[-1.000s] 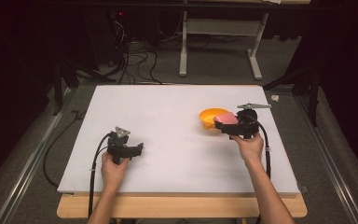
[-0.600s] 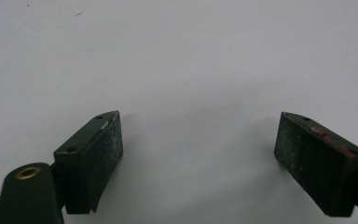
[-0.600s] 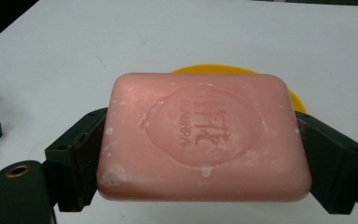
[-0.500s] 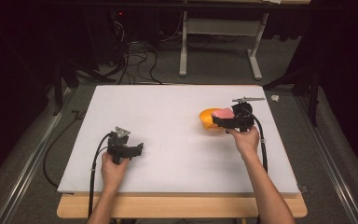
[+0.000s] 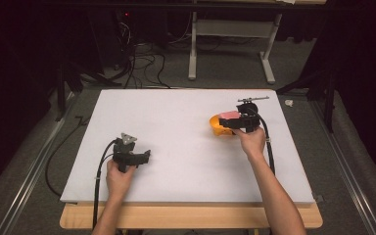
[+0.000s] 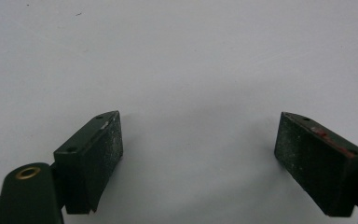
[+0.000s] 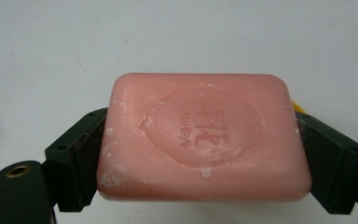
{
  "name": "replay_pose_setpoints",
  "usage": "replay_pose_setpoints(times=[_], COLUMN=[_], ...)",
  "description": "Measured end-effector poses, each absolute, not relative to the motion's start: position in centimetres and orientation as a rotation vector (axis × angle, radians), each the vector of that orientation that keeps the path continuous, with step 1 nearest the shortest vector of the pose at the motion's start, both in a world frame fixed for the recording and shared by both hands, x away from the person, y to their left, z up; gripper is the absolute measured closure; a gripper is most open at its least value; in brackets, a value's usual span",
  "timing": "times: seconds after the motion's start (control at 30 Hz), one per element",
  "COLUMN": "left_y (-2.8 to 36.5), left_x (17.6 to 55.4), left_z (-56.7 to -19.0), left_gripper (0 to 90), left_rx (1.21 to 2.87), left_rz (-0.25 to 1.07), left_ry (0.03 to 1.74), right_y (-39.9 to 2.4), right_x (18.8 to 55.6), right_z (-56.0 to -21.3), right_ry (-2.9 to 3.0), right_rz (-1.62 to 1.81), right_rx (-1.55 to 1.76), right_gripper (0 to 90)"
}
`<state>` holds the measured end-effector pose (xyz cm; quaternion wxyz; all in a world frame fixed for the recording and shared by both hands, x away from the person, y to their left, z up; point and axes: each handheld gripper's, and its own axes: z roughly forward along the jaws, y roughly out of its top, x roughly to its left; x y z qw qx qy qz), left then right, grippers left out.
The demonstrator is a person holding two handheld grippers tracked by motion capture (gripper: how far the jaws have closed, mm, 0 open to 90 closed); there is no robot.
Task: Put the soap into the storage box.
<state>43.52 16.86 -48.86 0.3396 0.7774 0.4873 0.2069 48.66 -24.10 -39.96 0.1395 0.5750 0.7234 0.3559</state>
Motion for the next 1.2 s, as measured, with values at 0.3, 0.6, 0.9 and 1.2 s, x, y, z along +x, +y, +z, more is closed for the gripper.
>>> replay_pose_setpoints(times=[0.3, 0.6, 0.9, 1.2], left_y=[16.9, 16.9, 16.9, 16.9], left_x=[43.5, 43.5, 43.5, 43.5], left_z=[-48.8, -48.8, -48.9, -48.8], left_gripper=[15.9, 15.9, 15.9, 15.9], left_rx=[2.027, 2.027, 2.025, 2.027], left_rz=[0.536, 0.536, 0.537, 0.536], left_ry=[1.269, 1.269, 1.269, 1.269], right_y=[-23.8, -23.3, -23.0, -22.8], right_x=[50.0, 51.0, 51.6, 51.9], right_z=[-40.7, -41.6, -42.4, -42.9], right_ry=[2.081, 2.082, 2.063, 2.051], right_rz=[0.968, 0.907, 0.852, 0.829], right_rx=[1.705, 1.748, 1.805, 1.851], right_gripper=[13.7, 13.6, 13.6, 13.5])
